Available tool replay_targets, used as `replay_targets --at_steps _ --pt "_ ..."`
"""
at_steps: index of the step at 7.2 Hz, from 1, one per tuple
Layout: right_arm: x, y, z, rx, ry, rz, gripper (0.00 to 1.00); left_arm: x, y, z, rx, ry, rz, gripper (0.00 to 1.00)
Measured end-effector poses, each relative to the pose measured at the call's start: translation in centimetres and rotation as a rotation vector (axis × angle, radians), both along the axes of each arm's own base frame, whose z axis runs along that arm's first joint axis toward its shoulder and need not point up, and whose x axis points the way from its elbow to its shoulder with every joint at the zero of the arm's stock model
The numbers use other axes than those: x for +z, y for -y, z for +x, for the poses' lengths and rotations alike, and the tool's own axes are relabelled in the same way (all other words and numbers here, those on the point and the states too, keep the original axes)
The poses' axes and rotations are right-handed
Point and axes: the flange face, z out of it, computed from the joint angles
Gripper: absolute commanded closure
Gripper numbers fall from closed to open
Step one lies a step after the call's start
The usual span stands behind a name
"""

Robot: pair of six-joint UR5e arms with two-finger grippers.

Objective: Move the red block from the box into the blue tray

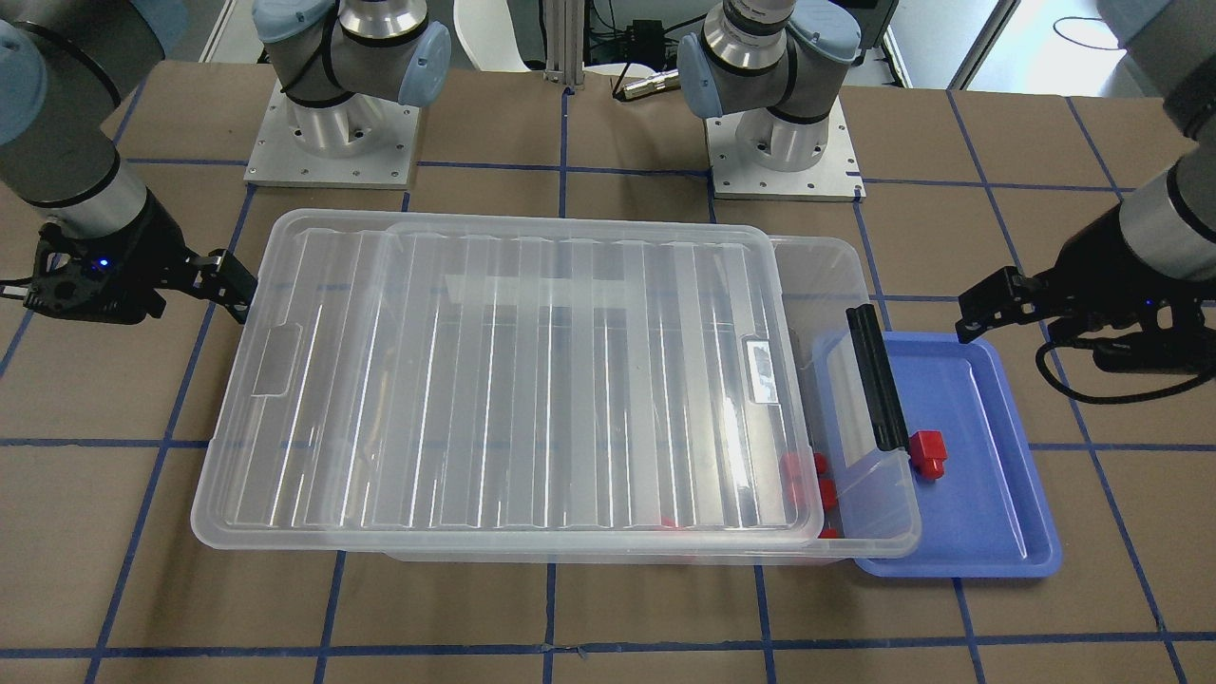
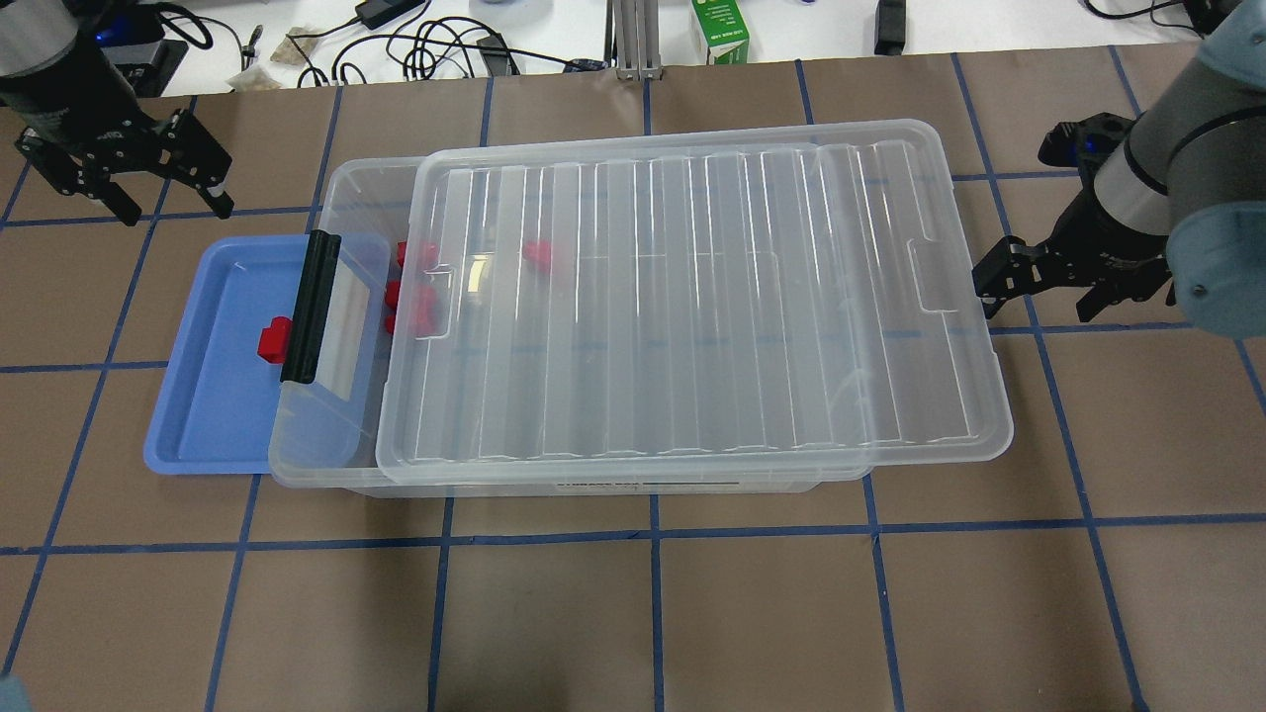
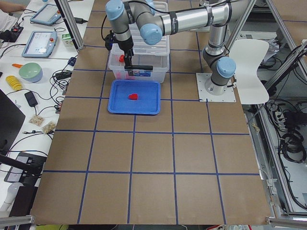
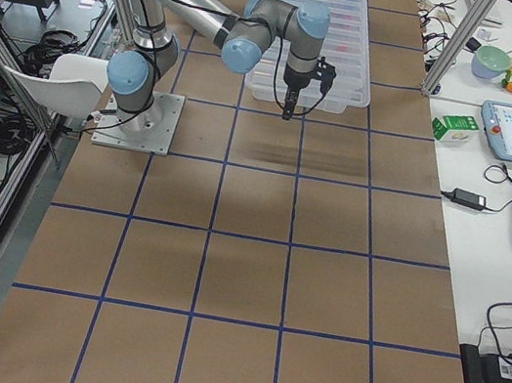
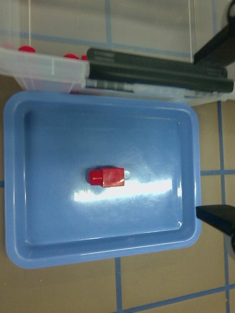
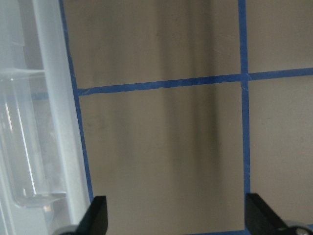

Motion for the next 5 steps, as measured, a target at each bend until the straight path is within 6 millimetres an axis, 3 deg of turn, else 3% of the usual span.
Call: replay_targets --at_steps 1,3,4,5 --pt "0.1 0.0 1.6 0.013 -0.001 -0.005 0.0 1.9 -1.5 -3.8 -0.001 0.005 -0.019 0.0" --pt "0.1 0.0 4.6 0.04 -0.004 -0.019 0.0 1.8 -4.5 -12.4 -0.057 0.011 0.004 0.0" --pt "0.0 0.1 5.6 0.054 -0.005 -0.026 0.0 1.4 -5.9 -15.3 -0.063 0.017 0.012 0.0" --pt "-0.2 0.2 6.2 0.063 -0.005 -0.026 0.0 1.5 -7.0 -16.5 -0.066 0.02 0.011 0.0"
